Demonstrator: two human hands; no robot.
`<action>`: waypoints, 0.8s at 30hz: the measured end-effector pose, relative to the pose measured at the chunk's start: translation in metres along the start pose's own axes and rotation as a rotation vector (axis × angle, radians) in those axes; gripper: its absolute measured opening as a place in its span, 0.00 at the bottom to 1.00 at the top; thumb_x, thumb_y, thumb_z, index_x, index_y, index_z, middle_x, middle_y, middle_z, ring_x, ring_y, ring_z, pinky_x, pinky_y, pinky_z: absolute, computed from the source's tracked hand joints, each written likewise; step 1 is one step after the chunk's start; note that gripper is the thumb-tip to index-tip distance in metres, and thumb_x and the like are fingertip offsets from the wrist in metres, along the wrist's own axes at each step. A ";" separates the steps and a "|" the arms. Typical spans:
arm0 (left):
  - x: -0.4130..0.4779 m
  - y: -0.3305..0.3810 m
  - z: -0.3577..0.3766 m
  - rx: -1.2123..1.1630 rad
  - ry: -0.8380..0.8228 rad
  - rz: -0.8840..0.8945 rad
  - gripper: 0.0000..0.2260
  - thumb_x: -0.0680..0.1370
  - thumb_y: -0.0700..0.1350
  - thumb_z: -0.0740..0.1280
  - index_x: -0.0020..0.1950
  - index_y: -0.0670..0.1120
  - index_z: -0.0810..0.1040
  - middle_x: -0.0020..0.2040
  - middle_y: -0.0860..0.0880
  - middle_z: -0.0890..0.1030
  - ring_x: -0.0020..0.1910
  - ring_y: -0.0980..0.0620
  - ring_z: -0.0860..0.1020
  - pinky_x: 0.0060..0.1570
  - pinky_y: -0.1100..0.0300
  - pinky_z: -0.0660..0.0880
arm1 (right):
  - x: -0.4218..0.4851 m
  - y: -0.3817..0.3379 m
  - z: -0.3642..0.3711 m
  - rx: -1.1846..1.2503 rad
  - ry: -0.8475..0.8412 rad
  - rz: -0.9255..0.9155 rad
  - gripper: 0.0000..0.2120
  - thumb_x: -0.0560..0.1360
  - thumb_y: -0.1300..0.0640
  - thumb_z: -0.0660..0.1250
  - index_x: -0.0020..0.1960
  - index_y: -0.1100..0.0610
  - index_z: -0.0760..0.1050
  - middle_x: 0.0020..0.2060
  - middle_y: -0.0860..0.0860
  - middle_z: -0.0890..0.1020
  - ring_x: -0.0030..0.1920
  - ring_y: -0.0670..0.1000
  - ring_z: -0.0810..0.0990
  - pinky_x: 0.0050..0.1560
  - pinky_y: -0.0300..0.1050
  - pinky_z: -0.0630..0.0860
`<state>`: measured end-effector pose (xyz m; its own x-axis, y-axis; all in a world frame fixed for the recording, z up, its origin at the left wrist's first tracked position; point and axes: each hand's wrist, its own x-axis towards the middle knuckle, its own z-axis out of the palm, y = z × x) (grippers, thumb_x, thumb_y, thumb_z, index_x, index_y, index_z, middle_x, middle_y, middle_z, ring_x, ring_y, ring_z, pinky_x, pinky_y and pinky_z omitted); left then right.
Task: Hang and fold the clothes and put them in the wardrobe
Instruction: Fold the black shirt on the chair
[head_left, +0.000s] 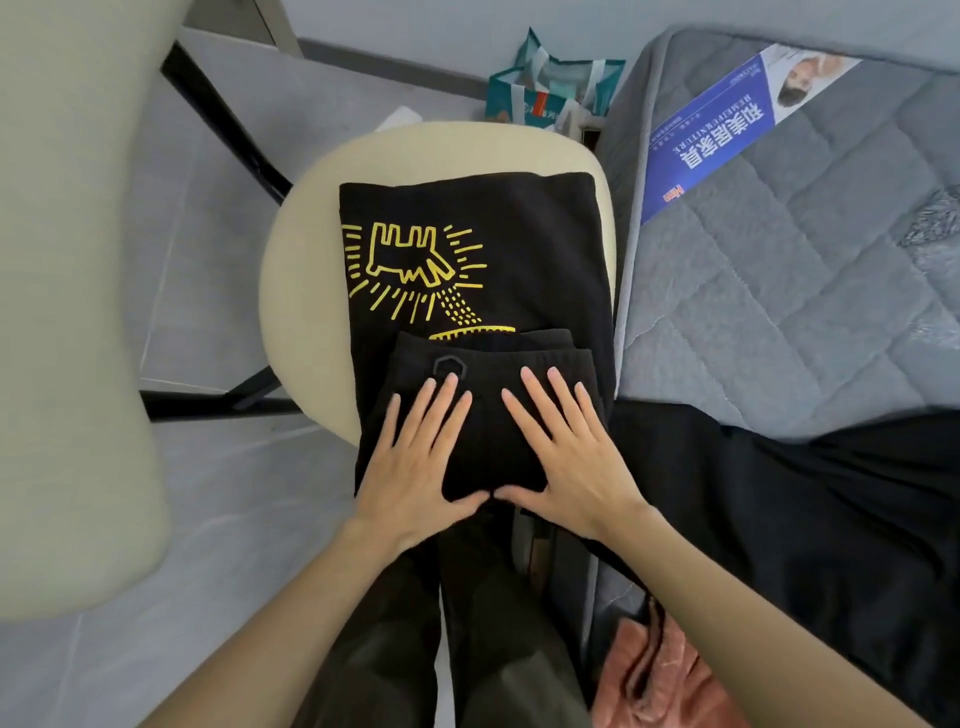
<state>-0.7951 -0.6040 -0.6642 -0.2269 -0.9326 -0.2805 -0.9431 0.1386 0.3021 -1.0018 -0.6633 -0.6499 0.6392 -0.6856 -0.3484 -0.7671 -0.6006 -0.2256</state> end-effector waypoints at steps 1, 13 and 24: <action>-0.001 -0.005 0.004 0.036 -0.081 -0.004 0.54 0.64 0.71 0.68 0.79 0.45 0.49 0.78 0.44 0.47 0.77 0.44 0.46 0.74 0.44 0.47 | 0.000 0.007 0.003 -0.067 -0.079 -0.026 0.52 0.68 0.28 0.62 0.79 0.51 0.40 0.78 0.54 0.43 0.77 0.59 0.39 0.76 0.59 0.45; -0.010 -0.020 -0.027 -0.123 -0.208 -0.095 0.33 0.77 0.46 0.66 0.78 0.55 0.53 0.79 0.48 0.53 0.76 0.45 0.58 0.73 0.51 0.56 | 0.002 0.017 -0.047 0.195 -0.269 0.004 0.26 0.81 0.53 0.57 0.77 0.44 0.56 0.77 0.47 0.57 0.78 0.52 0.49 0.76 0.47 0.47; 0.036 -0.049 -0.134 -0.399 -0.026 -0.548 0.08 0.74 0.53 0.65 0.49 0.54 0.81 0.46 0.56 0.81 0.47 0.53 0.78 0.39 0.61 0.71 | 0.047 0.022 -0.139 0.518 -0.147 0.353 0.07 0.75 0.50 0.63 0.49 0.40 0.76 0.45 0.44 0.82 0.48 0.50 0.79 0.51 0.49 0.76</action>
<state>-0.7250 -0.6888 -0.5669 0.2478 -0.8240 -0.5095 -0.7631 -0.4901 0.4213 -0.9806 -0.7660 -0.5452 0.3577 -0.7197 -0.5951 -0.8803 -0.0473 -0.4720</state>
